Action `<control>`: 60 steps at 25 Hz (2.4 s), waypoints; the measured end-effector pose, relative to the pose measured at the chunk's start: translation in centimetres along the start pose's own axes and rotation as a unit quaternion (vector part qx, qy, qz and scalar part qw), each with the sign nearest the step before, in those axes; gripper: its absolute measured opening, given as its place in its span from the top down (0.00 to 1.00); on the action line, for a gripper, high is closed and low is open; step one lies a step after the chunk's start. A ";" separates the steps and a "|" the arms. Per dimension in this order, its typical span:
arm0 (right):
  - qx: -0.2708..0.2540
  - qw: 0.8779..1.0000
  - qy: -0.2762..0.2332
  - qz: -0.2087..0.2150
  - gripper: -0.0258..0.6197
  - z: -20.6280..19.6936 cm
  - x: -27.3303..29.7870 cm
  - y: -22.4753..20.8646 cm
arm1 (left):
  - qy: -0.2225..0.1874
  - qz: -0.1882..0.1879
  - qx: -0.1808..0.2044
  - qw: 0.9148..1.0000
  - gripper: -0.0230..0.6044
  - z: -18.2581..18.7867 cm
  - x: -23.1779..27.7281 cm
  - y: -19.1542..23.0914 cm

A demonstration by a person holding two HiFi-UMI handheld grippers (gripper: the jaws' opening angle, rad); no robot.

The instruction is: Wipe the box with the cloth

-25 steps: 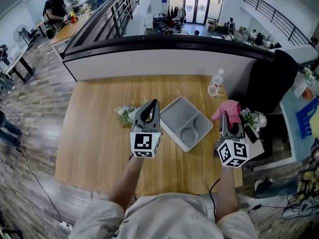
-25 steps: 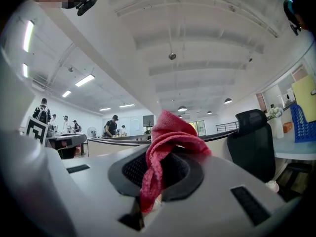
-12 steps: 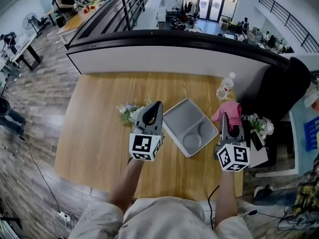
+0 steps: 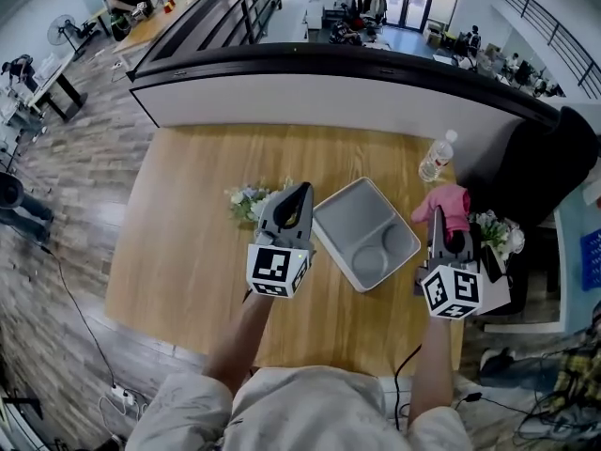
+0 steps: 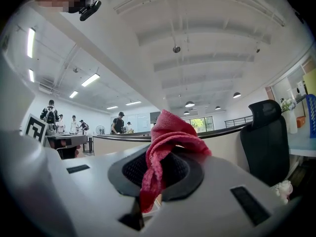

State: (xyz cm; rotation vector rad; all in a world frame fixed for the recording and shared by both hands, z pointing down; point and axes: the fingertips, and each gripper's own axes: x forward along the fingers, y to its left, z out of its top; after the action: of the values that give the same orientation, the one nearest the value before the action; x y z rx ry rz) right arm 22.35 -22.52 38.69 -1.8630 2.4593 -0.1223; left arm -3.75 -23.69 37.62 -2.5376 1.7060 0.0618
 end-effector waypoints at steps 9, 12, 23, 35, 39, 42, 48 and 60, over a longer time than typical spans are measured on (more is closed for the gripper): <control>-0.056 0.997 0.023 0.039 0.88 -0.8 2.9 0.9 | -0.001 0.013 -0.016 1.000 0.95 -1.1 0.5 1.2; -0.084 0.994 0.033 0.056 0.88 -1.0 4.1 1.1 | 0.004 0.018 -0.015 1.000 0.95 -1.5 0.7 1.2; -0.178 0.975 0.069 0.111 0.88 -2.2 7.5 2.6 | 0.015 0.023 -0.017 0.999 0.95 -2.8 0.8 1.4; -0.324 0.917 0.130 0.191 0.88 -7.2 10.2 6.5 | 0.027 0.023 -0.022 0.999 0.95 -4.4 0.4 0.8; -0.380 0.887 0.153 0.215 0.88 -10.0 10.8 7.4 | 0.030 0.025 -0.035 0.999 0.95 -4.8 0.1 1.0; -0.428 0.856 0.174 0.232 0.88 -12.6 11.1 7.9 | 0.036 0.027 -0.034 0.998 0.95 -5.2 -0.1 1.1; -0.545 0.766 0.223 0.257 0.88 -18.2 12.6 8.3 | 0.043 0.027 -0.041 0.998 0.95 -5.9 -0.1 1.0; -0.555 0.740 0.256 0.282 0.89 -21.7 13.0 8.4 | 0.049 0.023 -0.042 0.998 0.95 -6.4 -0.2 0.7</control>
State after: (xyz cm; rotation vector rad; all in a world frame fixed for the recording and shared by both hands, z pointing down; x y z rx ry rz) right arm 8.83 -32.16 59.60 -1.1047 3.8446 1.2985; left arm -4.52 -24.32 43.99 -2.6004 1.8360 0.0131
